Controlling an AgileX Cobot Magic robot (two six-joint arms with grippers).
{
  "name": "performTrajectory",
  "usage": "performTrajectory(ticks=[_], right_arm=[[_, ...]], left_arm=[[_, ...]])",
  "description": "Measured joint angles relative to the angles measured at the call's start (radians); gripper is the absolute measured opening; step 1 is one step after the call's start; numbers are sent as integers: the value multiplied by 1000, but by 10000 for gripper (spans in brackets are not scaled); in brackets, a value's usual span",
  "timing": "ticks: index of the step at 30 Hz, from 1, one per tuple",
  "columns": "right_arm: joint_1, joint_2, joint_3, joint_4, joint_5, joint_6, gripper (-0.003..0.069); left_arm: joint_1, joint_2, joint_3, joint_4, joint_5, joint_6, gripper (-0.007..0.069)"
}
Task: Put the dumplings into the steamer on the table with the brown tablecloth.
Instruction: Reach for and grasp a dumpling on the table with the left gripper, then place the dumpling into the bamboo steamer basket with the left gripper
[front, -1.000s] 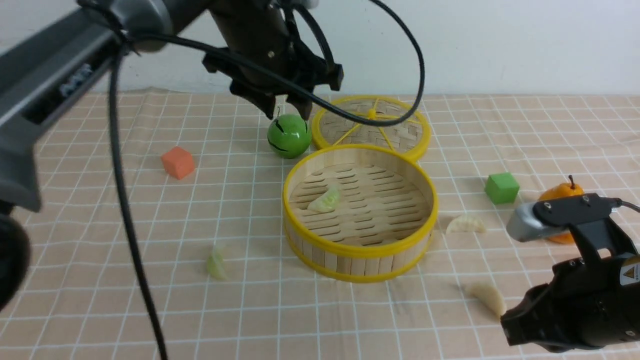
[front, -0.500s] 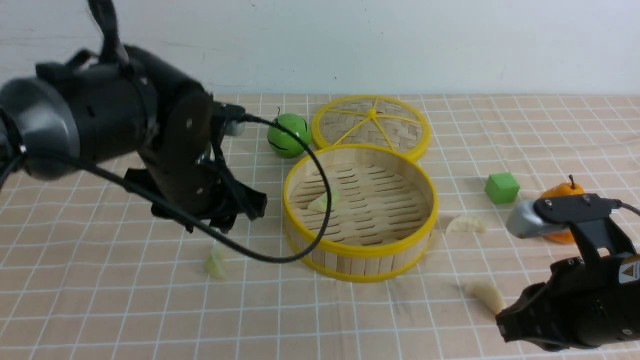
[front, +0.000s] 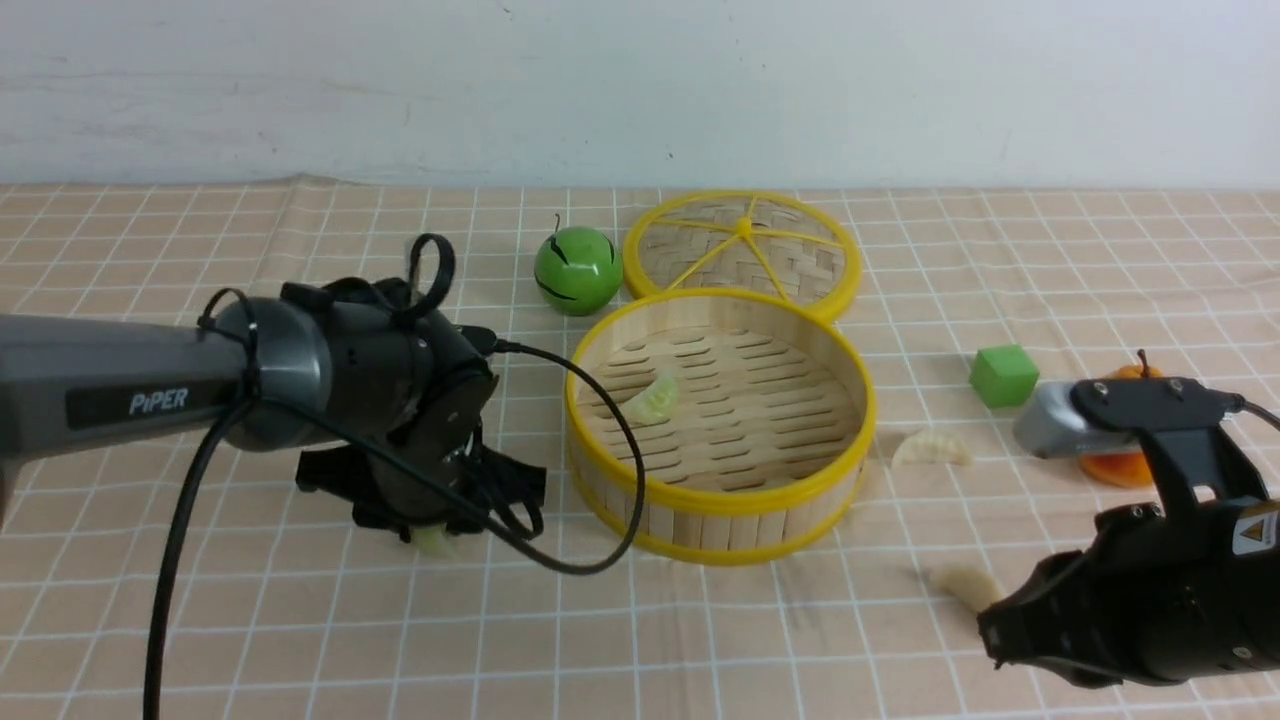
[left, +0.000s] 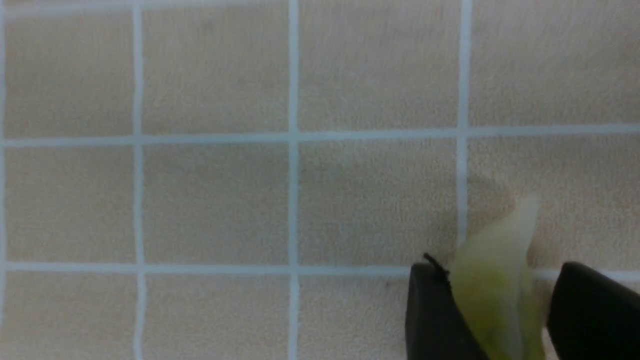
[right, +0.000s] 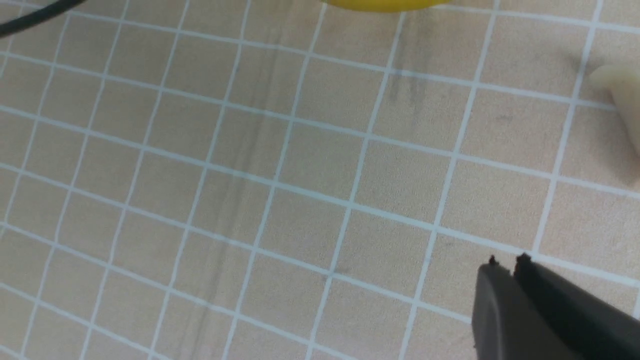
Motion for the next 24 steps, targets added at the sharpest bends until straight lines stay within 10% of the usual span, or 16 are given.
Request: performTrajectory(ticks=[12, 24], right_arm=[[0, 0, 0, 2, 0, 0, 50], [0, 0, 0, -2, -19, 0, 59]], left_arm=[[-15, -126, -93, -163, 67, 202, 199], [-181, -14, -209, -209, -269, 612, 199]])
